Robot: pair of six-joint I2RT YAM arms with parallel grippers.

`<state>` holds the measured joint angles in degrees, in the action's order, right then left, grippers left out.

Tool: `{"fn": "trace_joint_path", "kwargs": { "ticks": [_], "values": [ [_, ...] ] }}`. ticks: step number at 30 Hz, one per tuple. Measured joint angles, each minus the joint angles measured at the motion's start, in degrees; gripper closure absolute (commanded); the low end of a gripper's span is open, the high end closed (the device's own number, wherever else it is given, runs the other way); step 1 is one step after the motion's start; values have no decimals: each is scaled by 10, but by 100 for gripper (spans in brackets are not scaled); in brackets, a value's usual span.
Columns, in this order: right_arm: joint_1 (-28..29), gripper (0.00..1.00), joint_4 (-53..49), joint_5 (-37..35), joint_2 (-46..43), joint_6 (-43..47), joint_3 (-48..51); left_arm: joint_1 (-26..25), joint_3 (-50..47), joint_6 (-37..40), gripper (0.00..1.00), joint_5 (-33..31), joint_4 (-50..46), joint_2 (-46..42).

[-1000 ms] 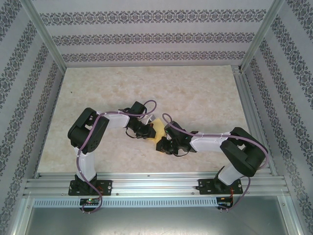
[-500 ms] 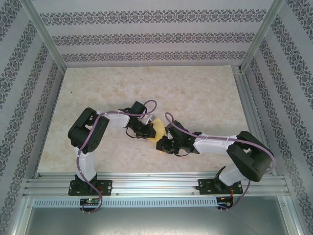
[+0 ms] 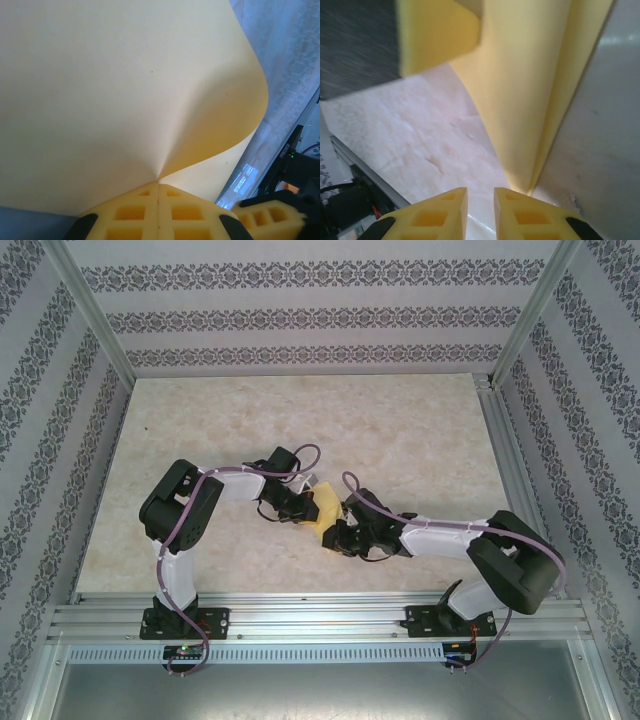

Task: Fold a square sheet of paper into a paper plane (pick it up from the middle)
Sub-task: Third fold the triangle at the center of the table.

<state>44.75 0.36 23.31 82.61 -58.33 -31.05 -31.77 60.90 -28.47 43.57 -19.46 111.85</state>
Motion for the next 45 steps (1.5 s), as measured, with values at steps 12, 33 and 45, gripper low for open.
{"fn": "trace_joint_path", "kwargs": {
  "ticks": [12, 33, 45],
  "values": [
    [-74, 81, 17, 0, 14, 25, -28, 2, 7, 0, 97, 7, -5, 6],
    [-71, 79, 91, 44, 125, 28, -37, 3, 13, 4, 97, 10, -13, 11],
    [-104, 78, 80, 62, 41, 43, -41, 3, 14, 12, 97, 10, -15, 12]
  ]
}}
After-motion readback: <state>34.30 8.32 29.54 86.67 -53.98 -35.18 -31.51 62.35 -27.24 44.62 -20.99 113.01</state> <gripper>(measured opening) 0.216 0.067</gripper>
